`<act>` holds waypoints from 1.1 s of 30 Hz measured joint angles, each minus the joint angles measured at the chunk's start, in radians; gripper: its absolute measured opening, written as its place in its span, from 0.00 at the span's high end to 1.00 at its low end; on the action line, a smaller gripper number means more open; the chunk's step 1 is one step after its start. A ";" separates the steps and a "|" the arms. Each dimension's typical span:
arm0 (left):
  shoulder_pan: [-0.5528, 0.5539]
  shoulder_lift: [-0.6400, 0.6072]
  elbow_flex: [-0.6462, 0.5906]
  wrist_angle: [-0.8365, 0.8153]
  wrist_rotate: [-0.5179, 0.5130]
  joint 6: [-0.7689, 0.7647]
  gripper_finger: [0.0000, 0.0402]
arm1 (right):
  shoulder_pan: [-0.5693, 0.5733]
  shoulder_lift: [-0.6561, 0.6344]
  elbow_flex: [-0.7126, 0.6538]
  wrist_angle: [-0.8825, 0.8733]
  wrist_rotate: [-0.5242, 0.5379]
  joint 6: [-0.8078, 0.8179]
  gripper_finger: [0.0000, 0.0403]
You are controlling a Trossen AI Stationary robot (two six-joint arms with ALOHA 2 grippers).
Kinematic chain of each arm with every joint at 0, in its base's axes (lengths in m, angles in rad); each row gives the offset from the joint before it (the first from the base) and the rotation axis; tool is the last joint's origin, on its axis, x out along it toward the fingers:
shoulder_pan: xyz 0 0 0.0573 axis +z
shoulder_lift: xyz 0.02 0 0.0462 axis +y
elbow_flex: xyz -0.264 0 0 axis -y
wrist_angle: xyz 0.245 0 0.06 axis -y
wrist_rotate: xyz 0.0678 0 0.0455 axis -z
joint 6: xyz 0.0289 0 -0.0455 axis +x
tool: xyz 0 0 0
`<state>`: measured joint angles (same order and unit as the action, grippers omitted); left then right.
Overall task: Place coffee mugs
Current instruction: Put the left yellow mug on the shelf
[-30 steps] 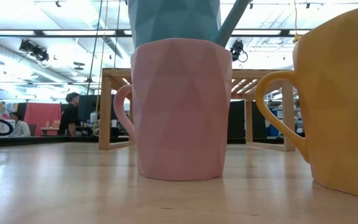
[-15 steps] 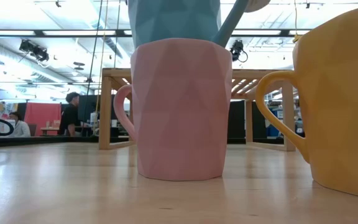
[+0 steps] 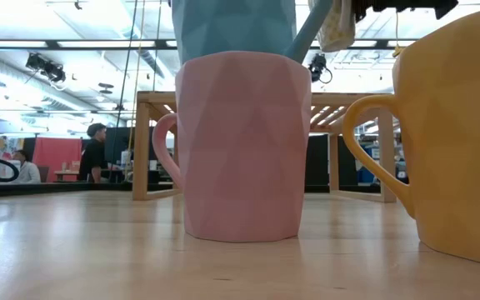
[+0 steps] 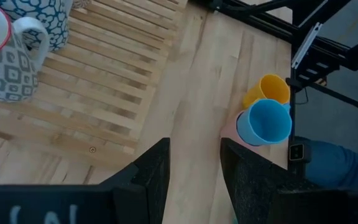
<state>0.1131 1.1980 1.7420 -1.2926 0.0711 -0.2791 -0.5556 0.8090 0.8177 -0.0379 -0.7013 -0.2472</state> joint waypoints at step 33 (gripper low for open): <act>0.001 0.000 0.000 0.036 0.000 -0.024 0.64 | -0.561 0.468 0.001 0.198 -0.821 -0.139 0.92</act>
<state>0.1139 1.1984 1.7416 -1.2561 0.0713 -0.3031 -1.1162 1.2771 0.8188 0.1599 -1.5218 -0.3860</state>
